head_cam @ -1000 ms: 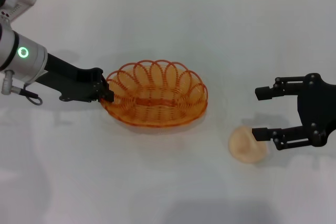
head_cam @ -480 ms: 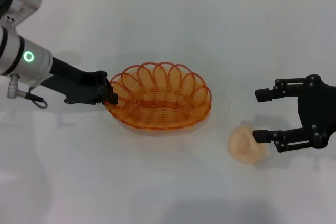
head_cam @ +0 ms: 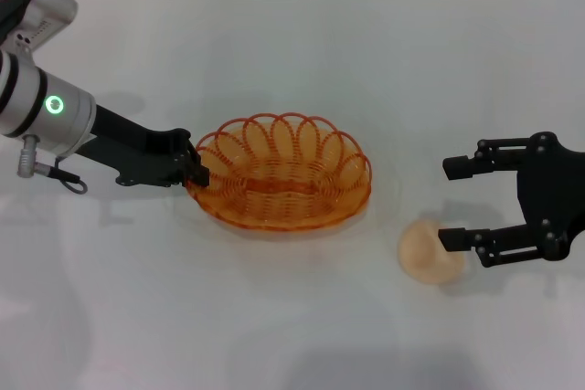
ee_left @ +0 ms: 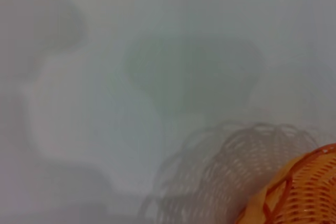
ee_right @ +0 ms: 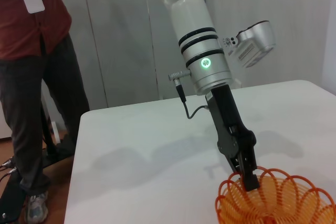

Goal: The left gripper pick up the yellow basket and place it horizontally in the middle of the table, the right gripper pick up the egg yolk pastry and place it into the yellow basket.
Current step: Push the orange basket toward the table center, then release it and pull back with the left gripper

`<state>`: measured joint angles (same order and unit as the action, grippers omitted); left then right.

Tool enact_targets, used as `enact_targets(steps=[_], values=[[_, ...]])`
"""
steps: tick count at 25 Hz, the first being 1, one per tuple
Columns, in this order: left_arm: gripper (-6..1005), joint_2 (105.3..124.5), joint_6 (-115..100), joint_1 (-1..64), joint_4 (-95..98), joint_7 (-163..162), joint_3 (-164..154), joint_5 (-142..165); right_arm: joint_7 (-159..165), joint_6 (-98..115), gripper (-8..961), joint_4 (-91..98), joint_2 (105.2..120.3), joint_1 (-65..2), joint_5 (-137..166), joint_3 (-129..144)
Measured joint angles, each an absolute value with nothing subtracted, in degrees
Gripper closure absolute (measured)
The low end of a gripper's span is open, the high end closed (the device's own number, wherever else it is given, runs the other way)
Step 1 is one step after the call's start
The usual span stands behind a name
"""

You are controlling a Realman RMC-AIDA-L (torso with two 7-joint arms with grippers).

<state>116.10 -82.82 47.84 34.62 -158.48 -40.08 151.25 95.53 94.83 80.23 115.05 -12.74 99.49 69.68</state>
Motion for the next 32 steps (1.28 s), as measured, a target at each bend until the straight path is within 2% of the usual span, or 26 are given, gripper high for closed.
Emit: enact_targets(steps=[20, 31, 32], values=[[899, 116.25, -83.23, 47.34, 34.54, -156.67, -40.28, 149.11, 95.76, 94.83, 198, 80.36, 115.05, -12.74, 99.49, 69.58], [691, 116.16, -84.36, 47.53, 34.96, -154.7, -40.2, 148.34, 95.78, 94.83, 198, 80.42, 115.04, -12.74, 99.49, 69.27], [559, 116.04, -84.5, 47.58, 35.07, -154.65, -40.19, 148.31, 95.74, 94.83, 198, 80.42, 115.05, -12.74, 99.49, 69.26]])
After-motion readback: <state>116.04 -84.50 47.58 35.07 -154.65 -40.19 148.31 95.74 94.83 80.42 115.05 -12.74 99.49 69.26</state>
